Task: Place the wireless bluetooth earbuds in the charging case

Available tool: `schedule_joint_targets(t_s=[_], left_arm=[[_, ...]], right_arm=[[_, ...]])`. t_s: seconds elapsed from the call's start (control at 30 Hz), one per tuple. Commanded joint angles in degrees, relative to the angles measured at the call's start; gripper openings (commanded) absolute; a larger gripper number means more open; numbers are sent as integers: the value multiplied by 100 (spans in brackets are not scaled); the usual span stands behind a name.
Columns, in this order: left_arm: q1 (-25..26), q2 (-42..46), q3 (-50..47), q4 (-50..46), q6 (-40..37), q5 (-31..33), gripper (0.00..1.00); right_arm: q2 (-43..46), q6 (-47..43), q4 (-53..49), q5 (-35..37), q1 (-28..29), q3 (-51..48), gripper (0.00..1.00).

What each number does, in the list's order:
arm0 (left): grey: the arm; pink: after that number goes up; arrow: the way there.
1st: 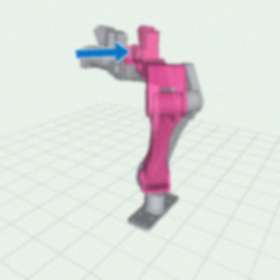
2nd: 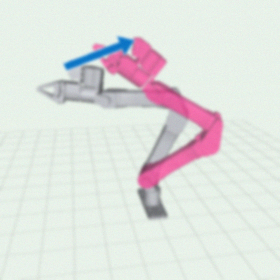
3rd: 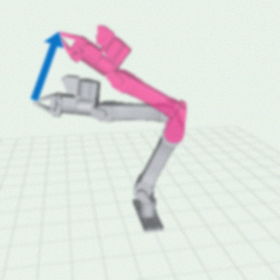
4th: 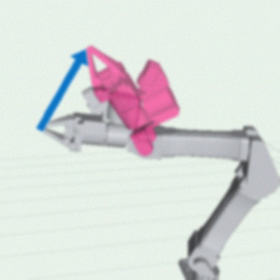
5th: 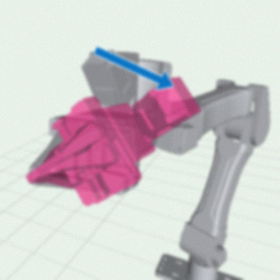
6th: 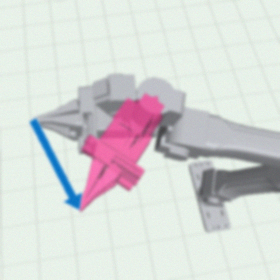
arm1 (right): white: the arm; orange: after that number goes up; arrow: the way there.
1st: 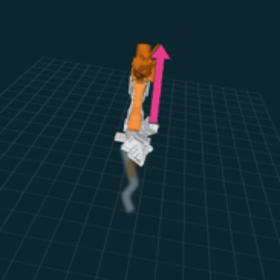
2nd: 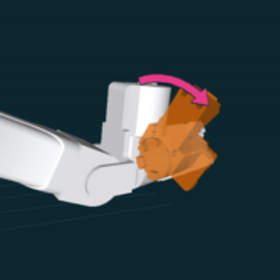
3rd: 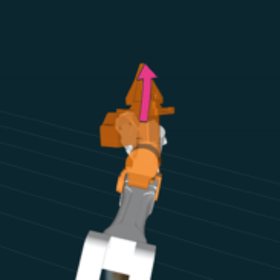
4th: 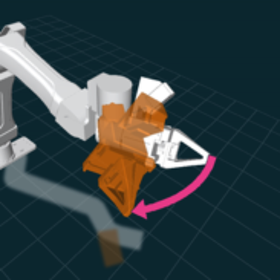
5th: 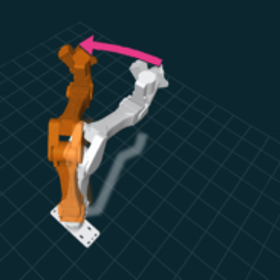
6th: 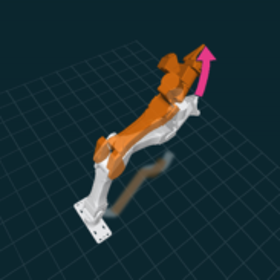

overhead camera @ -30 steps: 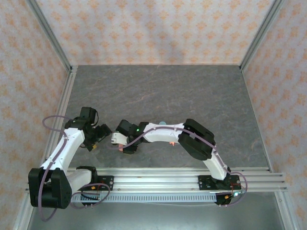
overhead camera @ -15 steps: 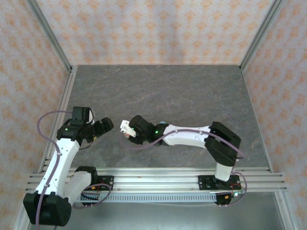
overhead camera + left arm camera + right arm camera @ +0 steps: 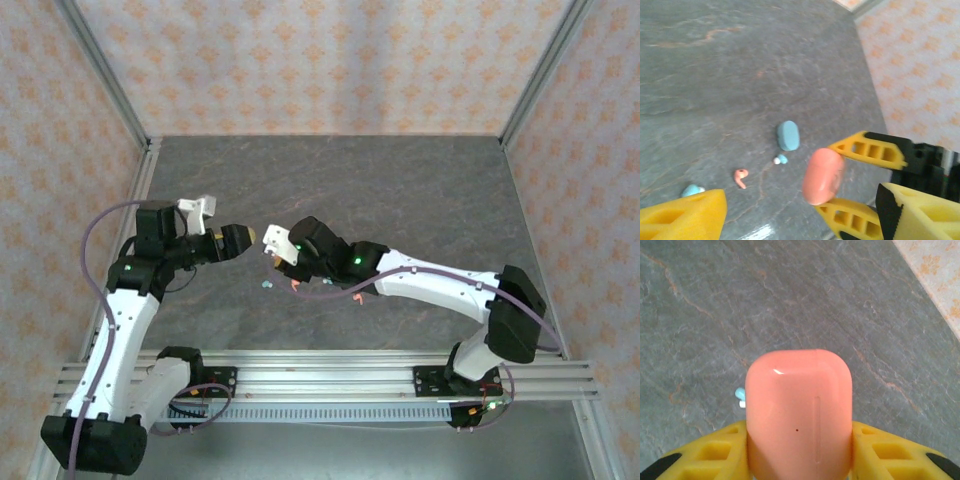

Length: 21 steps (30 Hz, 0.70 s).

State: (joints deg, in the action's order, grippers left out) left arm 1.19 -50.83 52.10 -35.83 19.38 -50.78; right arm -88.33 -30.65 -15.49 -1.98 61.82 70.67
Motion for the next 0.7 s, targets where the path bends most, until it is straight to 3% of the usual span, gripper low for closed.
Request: schedule_joint_targets(t_s=[0.0, 0.23, 0.47, 0.67], left_arm=[[207, -135, 129, 103, -432, -798, 76], [633, -394, -25, 87, -596, -1008, 65], [715, -554, -119, 144, -603, -968, 54], [797, -726, -51, 174, -589, -959, 55]], right_arm=[[292, -10, -346, -111, 3, 148, 44], [392, 110, -372, -273, 5, 190, 44], [538, 240, -351, -465, 0, 192, 44], [605, 328, -298, -460, 3, 128, 44]])
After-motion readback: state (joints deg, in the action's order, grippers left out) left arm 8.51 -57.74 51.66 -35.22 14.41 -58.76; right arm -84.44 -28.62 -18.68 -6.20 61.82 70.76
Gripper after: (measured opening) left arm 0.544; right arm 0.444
